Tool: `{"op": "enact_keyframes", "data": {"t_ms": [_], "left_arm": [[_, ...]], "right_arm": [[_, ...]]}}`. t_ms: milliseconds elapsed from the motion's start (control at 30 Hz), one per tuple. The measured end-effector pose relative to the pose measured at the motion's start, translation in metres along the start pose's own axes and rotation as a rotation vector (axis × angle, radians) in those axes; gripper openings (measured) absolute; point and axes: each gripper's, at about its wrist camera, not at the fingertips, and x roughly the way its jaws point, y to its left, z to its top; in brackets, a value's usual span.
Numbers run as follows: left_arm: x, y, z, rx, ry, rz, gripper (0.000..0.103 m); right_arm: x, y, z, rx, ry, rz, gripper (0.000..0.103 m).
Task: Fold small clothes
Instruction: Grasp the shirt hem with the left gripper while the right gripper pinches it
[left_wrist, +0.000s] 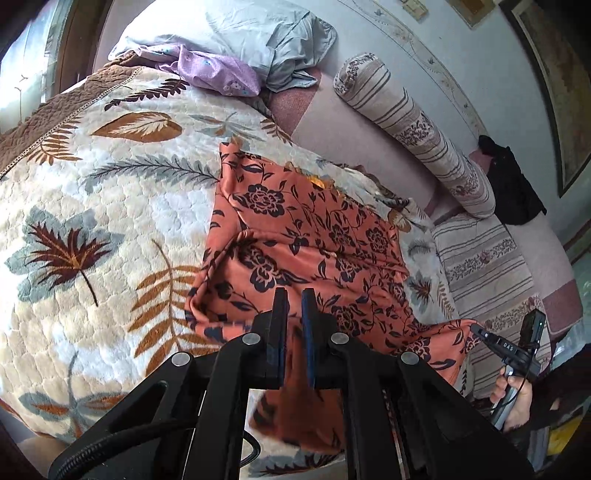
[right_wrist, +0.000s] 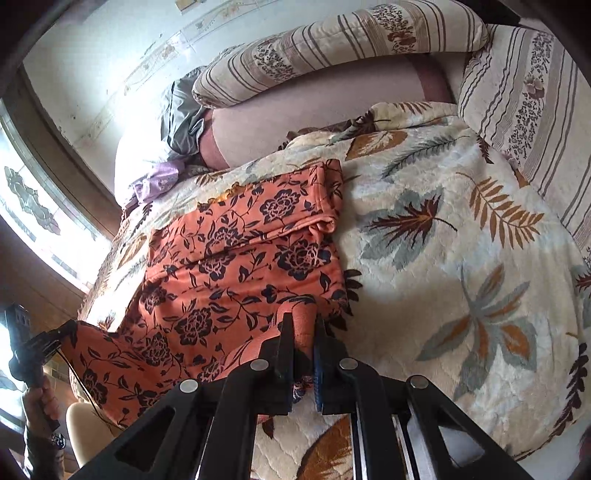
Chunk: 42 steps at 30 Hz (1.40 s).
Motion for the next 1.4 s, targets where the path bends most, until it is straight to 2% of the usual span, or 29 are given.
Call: {"op": "enact_keyframes", "data": {"t_ms": [133,233,367,500,567,633,667,767,867,933,1000,1067,1133,1200,1267,1300,1400], "left_arm": [[0.016,0.004,0.032,-0.024,-0.016,0.025,0.006],[0.035,0.004,0.051,-0.018,-0.007,0.048,0.006],[0.061,0.007,0.058,0.0,0.066,0.048,0.006],[0.055,0.011,0.022,0.068,0.158,0.068,0.008],[0.047,0.02,-0.009,0.076,0.216,0.07,0.014],[0.038,0.034,-0.043,0.052,0.249,0.085,0.035],[0.033,0.039,-0.059,0.038,0.261,0.087,0.037],[0.022,0.054,-0.103,-0.013,0.298,0.073,0.039],[0.019,0.051,-0.132,-0.027,0.321,0.044,0.039],[0.022,0.044,-0.143,-0.005,0.339,0.033,0.039],[0.033,0.04,-0.148,0.021,0.365,0.077,0.039],[0.045,0.042,-0.152,0.005,0.382,0.079,0.039],[0.052,0.041,-0.15,-0.01,0.375,0.072,0.048],[0.055,0.03,-0.151,0.027,0.363,0.056,0.05],[0.06,0.019,-0.155,0.062,0.375,0.025,0.012],[0.064,0.018,-0.155,0.05,0.389,-0.002,0.006],[0.058,0.002,-0.136,0.04,0.33,-0.091,0.006]], "right_arm": [[0.015,0.002,0.028,0.022,-0.007,0.015,0.007],[0.035,0.005,0.049,0.016,0.001,-0.007,0.007],[0.069,0.005,0.071,0.027,0.034,-0.028,0.007],[0.092,0.004,0.071,0.033,0.074,-0.037,0.007],[0.092,0.007,0.063,0.01,0.076,-0.029,0.007],[0.09,0.008,0.052,-0.002,0.082,-0.021,0.007],[0.089,0.007,0.046,-0.005,0.085,-0.016,0.007],[0.082,0.002,0.031,-0.013,0.087,-0.016,0.007],[0.075,0.001,0.022,-0.027,0.088,-0.018,0.007],[0.071,0.002,0.019,-0.035,0.086,-0.022,0.007],[0.068,0.002,0.018,-0.032,0.083,-0.02,0.007],[0.066,0.003,0.018,-0.027,0.076,-0.019,0.007],[0.065,0.005,0.017,-0.024,0.073,-0.014,0.007],[0.065,0.008,0.016,-0.025,0.073,-0.012,0.007],[0.065,0.008,0.015,-0.025,0.073,-0.012,0.007],[0.064,0.009,0.014,-0.024,0.071,-0.012,0.007],[0.063,0.009,0.015,-0.023,0.067,-0.012,0.007]]}}
